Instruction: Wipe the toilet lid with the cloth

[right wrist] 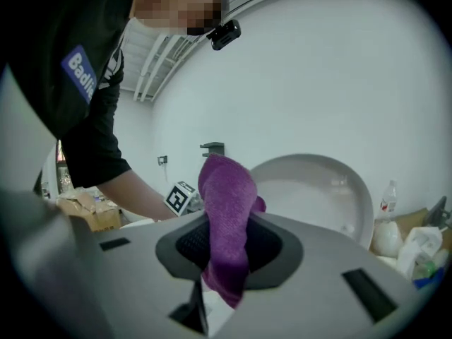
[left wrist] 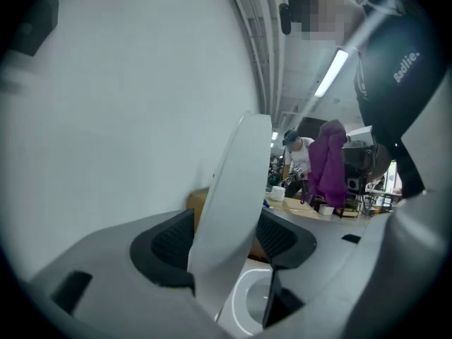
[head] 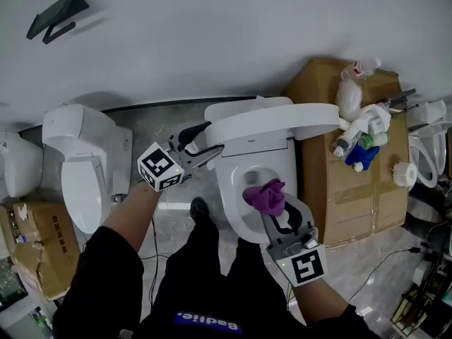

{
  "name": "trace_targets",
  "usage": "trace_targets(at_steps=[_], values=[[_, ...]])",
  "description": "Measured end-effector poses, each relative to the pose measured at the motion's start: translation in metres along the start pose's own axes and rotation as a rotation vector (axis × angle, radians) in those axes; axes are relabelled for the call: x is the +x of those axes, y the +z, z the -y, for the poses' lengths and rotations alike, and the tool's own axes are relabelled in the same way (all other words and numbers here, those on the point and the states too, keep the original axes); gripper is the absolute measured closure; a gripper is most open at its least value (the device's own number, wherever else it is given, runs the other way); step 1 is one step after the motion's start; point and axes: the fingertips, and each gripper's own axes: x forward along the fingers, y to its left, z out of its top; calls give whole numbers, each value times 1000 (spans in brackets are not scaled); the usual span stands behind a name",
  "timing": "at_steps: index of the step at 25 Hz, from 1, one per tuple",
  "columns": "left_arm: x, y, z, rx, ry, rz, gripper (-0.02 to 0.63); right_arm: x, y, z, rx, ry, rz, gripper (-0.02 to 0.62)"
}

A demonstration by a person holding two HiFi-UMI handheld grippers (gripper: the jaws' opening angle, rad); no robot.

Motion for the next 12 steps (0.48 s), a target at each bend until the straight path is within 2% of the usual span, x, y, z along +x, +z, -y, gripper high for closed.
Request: trace_targets(at_steps=[5,9,12], values=[[-17,-25,64,42,-142,-124,324,-34,27,-45,-24,40,-20,500],[-28,-47,109,68,-250,-231,301,-55,35,-63,-40,42,-50,500],[-36,-52,129,68,-299,-266,298,-63,40,-66,-50,41,-41,500]])
